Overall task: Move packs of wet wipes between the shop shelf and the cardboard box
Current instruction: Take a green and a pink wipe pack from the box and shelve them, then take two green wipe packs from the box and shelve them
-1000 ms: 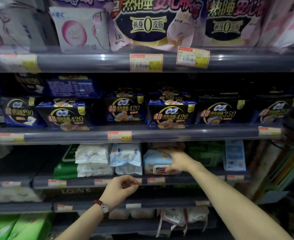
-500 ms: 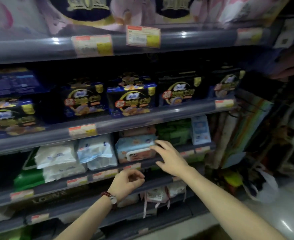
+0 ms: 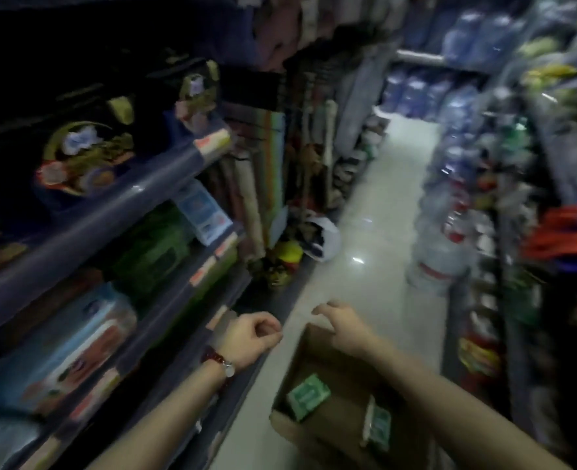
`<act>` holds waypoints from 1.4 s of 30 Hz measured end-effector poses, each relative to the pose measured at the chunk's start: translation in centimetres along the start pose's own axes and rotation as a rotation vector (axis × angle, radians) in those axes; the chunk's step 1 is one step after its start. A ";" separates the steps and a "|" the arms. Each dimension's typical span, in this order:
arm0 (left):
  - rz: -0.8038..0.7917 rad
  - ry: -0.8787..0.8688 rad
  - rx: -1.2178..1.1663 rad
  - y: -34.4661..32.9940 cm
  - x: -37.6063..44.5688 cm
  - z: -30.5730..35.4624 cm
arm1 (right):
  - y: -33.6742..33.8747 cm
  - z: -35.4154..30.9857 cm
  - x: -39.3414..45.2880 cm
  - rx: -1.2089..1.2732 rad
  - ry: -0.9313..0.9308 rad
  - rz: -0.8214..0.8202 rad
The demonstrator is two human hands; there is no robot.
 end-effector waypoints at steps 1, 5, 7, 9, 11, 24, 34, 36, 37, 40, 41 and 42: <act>-0.036 -0.021 0.012 -1.2 0.9 0.5 | -0.3 1.6 -1.3 0.014 -0.076 0.001; -0.168 -0.080 0.042 -6.9 3.4 2.4 | -2.4 7.0 -6.7 0.047 -0.307 -0.021; -0.221 -0.070 0.052 -9.5 4.1 2.6 | -3.9 8.9 -8.8 0.075 -0.378 -0.042; -0.278 -0.054 0.062 -13.2 5.3 2.6 | -5.5 11.9 -10.3 0.113 -0.461 -0.074; -0.331 -0.028 0.066 -17.0 6.5 2.1 | -7.3 14.7 -11.1 0.132 -0.518 -0.108; -0.402 0.300 0.009 -35.1 13.9 -12.2 | -26.2 28.9 -6.6 0.321 -0.678 -0.278; -0.438 0.361 0.108 -48.1 20.2 -26.9 | -42.4 38.4 -2.4 0.318 -0.771 -0.228; -0.409 0.363 0.125 -50.1 21.4 -29.5 | -45.2 40.0 -1.3 0.336 -0.784 -0.169; -0.401 0.369 0.123 -51.0 22.0 -30.8 | -46.5 40.8 -0.7 0.343 -0.796 -0.143; -0.382 0.340 0.141 -53.3 23.7 -34.4 | -50.7 43.3 0.9 0.347 -0.830 -0.090; -0.370 0.315 0.159 -53.9 24.2 -35.6 | -52.0 44.1 1.4 0.349 -0.836 -0.063; -0.350 0.299 0.161 -54.5 24.7 -36.5 | -53.2 44.9 1.9 0.357 -0.844 -0.032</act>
Point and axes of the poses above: each hand's wrist, its own x-axis towards the middle knuckle, its own y-axis out of the back of the hand, z = x × y, the point moved 3 cm from there along x, towards the middle knuckle, and after that the axes turned 6 degrees about z, right-handed, at the moved point
